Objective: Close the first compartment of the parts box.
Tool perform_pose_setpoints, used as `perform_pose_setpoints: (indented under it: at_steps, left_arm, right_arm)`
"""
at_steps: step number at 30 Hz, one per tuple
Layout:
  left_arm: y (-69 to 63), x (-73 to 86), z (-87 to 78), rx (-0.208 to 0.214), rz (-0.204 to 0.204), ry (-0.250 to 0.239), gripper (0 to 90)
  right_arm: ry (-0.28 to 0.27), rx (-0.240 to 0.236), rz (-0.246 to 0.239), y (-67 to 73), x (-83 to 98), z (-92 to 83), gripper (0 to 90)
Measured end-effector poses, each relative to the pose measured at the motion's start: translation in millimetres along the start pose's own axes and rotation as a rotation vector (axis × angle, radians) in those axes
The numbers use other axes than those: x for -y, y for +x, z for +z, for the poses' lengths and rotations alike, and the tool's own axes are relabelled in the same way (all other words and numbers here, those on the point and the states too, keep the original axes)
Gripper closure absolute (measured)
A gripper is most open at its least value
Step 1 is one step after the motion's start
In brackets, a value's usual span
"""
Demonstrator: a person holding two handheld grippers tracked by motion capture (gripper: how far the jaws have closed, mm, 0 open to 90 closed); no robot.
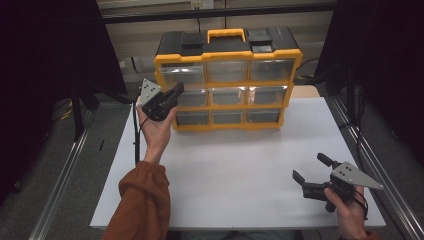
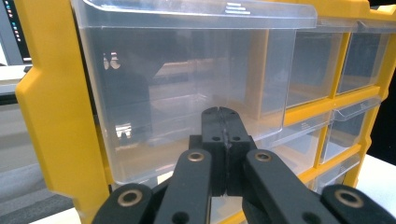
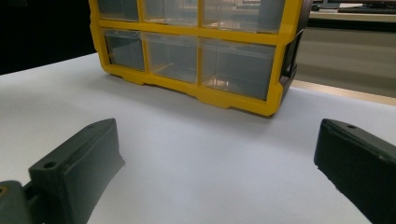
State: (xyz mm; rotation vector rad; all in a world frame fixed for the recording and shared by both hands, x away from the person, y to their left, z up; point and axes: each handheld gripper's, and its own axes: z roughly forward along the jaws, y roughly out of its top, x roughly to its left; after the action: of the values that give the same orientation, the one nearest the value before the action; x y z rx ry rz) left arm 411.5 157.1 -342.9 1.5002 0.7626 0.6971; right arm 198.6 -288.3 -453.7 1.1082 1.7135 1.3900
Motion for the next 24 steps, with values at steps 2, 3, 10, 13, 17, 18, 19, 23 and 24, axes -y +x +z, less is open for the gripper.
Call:
perform_pose_setpoints:
  at_steps: [2, 3, 10, 13, 17, 18, 19, 23, 24]
  left_arm:
    - [0.3, 0.0, 0.4, 0.000, 0.001, 0.002, 90.0]
    - [0.4, 0.1, 0.8, 0.001, 0.002, 0.000, 90.0]
    - [1.3, -0.4, 2.5, -0.011, 0.009, 0.008, 90.0]
    - [2.0, -0.2, 3.2, -0.005, 0.008, 0.007, 90.0]
    - [1.8, 0.6, 4.6, -0.009, -0.003, -0.004, 90.0]
    - [1.9, 0.4, 4.9, -0.011, 0.000, -0.003, 90.0]
    - [2.2, 0.2, 5.2, -0.009, -0.001, -0.005, 90.0]
    - [2.8, -0.4, 6.9, -0.012, 0.001, -0.003, 90.0]
    - [2.8, -0.6, 6.8, -0.012, 0.003, 0.002, 90.0]
  right_arm:
    - [0.001, 0.000, -0.002, 0.0, 0.1, 0.1, 0.3]
    - [0.000, 0.001, -0.001, 0.0, 0.1, 0.2, 0.3]
    - [0.003, -0.003, -0.003, -0.1, 0.2, 0.2, 0.4]
    - [0.002, -0.002, -0.002, 0.0, 0.1, 0.1, 0.3]
    - [0.002, -0.003, 0.000, 0.2, 0.2, 0.2, 0.3]
    - [0.002, -0.003, -0.002, 0.2, 0.2, 0.2, 0.3]
    - [0.003, -0.004, -0.001, 0.0, 0.2, 0.2, 0.3]
    - [0.001, -0.001, 0.001, 0.1, 0.3, 0.5, 0.3]
    - [0.002, -0.002, 0.001, 0.1, 0.2, 0.3, 0.3]
